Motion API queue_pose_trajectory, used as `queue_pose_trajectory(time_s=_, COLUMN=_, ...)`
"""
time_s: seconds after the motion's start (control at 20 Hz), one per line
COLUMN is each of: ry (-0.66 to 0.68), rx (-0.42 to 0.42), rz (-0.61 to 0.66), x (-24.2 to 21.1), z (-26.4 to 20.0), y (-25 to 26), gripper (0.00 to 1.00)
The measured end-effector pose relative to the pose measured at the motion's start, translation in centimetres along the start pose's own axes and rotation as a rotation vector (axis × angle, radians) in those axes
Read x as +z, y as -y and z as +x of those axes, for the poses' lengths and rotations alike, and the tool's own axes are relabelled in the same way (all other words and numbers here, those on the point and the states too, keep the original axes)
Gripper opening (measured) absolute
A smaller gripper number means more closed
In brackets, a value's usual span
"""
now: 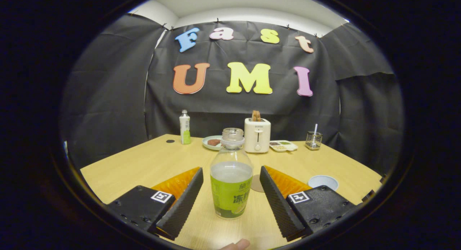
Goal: Take the bottle from table, then pour the juice into the cup, finally place the bottle on the coaster
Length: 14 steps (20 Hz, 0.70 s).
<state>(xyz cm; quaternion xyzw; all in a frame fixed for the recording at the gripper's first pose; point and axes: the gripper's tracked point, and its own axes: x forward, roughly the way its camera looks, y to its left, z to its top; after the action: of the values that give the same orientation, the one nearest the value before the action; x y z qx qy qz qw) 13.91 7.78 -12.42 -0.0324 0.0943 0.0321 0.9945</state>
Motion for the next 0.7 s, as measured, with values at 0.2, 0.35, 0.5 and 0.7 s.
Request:
queue_pose_trajectory(time_s=0.2, ry=-0.021, rx=-0.030, rz=-0.025, x=0.2, z=1.8, y=-0.1, gripper=1.00)
queue_pose_trajectory(time_s=0.35, ry=-0.046, rx=-0.049, rz=-0.013, x=0.1, z=2.9, y=0.3, gripper=1.00)
queue_pose_trajectory(time_s=0.5, ry=-0.091, rx=-0.033, rz=0.026, x=-0.7, z=3.2, y=0.3, gripper=0.97)
queue_pose_trajectory(time_s=0.7, ry=-0.111, rx=-0.028, rz=0.069, x=-0.9, z=2.8, y=0.7, gripper=0.84)
